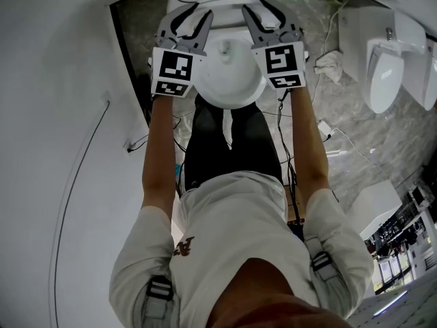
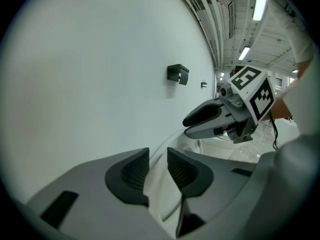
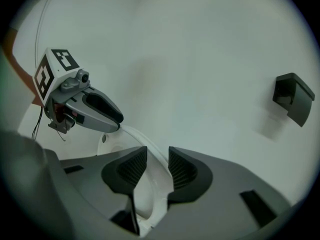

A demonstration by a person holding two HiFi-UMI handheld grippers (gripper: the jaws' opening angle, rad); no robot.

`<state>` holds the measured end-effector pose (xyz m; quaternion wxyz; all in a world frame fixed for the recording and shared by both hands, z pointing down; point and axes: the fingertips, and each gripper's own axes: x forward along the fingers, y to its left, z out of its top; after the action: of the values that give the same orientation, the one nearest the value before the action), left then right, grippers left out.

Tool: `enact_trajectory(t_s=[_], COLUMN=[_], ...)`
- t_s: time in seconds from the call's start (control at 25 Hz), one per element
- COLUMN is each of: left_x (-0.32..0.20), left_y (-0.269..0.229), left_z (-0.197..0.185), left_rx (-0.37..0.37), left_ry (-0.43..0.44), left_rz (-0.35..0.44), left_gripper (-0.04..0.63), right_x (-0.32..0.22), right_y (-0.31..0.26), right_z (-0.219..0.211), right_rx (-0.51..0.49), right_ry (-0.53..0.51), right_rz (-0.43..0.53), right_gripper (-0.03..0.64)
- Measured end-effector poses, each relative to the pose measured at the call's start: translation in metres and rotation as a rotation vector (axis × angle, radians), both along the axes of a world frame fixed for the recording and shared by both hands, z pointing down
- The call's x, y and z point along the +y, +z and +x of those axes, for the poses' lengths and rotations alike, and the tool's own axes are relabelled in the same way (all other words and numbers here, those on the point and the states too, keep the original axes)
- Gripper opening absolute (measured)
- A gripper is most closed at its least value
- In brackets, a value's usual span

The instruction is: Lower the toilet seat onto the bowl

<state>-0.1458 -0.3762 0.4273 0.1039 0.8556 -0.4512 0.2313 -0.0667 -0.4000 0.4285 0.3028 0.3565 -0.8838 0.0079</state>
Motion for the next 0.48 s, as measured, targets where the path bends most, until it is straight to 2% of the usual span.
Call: enact_trajectory(t_s=[0.48], left_x=[-0.0023], left_y=[0.0069], left_z=[0.0050], left_rx=[0.008], left_ry=[0.007], left_rz=[-0.010], left_gripper=[0.106], right_x=[0.0011], right_y=[0.0087], right_z=[0.0005], right_rx=[0.014], right_ry=[-0.018], right_rz=[-0.004], right_gripper=[0.150])
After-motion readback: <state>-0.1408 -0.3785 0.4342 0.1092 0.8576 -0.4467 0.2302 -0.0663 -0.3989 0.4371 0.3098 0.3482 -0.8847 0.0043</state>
